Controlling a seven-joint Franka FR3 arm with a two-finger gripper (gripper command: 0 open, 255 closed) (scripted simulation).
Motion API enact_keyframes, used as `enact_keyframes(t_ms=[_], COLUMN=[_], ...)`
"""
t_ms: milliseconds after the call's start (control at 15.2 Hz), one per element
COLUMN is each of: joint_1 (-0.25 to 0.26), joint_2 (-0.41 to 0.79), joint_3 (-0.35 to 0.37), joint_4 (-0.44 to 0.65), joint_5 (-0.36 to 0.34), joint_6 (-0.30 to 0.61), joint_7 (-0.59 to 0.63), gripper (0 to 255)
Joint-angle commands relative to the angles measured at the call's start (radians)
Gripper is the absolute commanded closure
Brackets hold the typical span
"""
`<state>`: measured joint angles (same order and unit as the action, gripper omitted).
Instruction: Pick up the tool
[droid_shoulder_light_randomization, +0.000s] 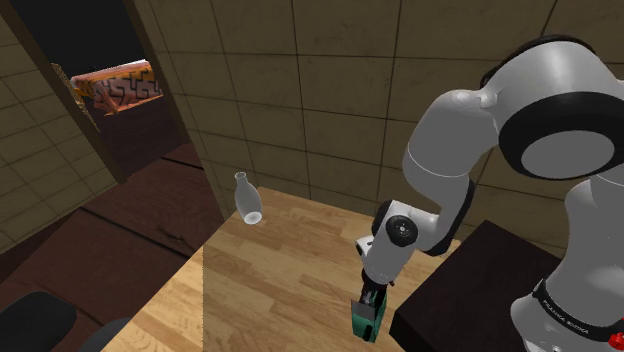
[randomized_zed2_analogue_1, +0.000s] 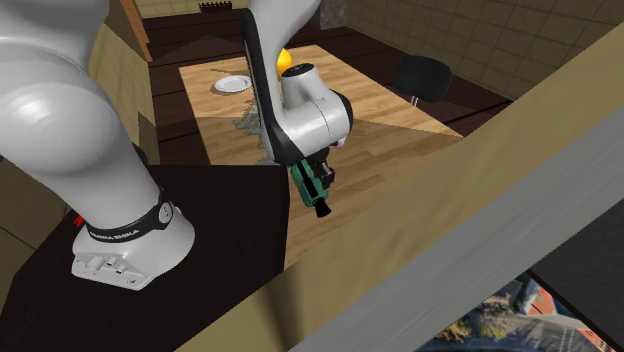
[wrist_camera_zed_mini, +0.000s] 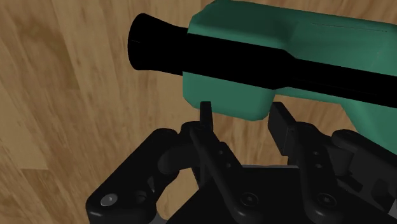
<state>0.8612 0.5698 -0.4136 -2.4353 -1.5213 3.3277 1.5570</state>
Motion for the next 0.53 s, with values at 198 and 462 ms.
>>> enact_keyframes(t_ms=[198, 462], joint_1=[-0.243, -0.376], joint_2=[-0.123, -0.210], joint_3=[0.239, 0.379], joint_4=[-0.108, -0.170], joint_5=[0.217, 0.370], joint_6=[-0.138, -0.202], joint_7=[-0.290, -0.461], gripper=[255, 255])
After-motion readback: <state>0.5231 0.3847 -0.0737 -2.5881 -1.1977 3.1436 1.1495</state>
